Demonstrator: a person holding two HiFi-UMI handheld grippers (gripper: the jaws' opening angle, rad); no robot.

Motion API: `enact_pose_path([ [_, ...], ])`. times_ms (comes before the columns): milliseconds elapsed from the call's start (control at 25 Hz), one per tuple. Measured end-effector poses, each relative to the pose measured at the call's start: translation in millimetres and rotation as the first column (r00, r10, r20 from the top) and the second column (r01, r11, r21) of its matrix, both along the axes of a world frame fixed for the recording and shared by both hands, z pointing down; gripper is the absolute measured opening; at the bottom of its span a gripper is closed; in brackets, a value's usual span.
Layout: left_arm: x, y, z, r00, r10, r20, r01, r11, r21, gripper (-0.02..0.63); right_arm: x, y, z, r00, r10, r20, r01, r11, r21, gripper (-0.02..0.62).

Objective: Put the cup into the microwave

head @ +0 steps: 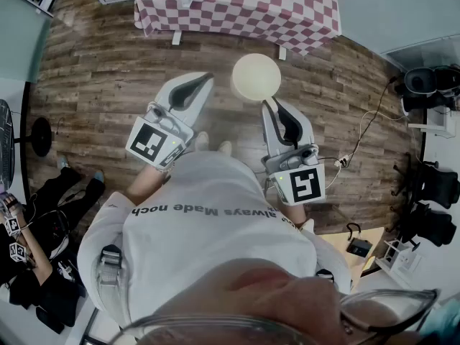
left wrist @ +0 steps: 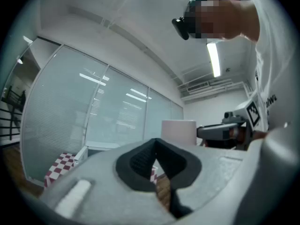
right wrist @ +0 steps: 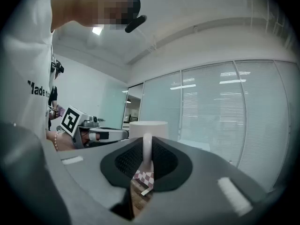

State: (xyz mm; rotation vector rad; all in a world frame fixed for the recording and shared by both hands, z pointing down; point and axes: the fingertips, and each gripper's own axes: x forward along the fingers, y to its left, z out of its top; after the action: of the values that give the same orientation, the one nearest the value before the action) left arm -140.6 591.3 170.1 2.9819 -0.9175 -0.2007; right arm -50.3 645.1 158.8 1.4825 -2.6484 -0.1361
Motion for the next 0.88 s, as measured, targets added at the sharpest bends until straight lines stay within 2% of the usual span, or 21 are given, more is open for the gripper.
enact_pose_path([
  [600,-37.4,-25.1,-0.3,1.0,0.024,-0.011,-0.024,1.0,0.007,0.005,-42.8,-25.6,0.8,0.999,0.018,0.031,-0.018,1.0,-0.005,0.041],
  [880,-52.7,-39.4,7.8,0.999,0.037,-0.003,-0.037,0.999,-0.021,0.005,-56.1,-39.3,3.5,0.998,0.037,0.047,-0.036,0.999,-0.02,0.041],
])
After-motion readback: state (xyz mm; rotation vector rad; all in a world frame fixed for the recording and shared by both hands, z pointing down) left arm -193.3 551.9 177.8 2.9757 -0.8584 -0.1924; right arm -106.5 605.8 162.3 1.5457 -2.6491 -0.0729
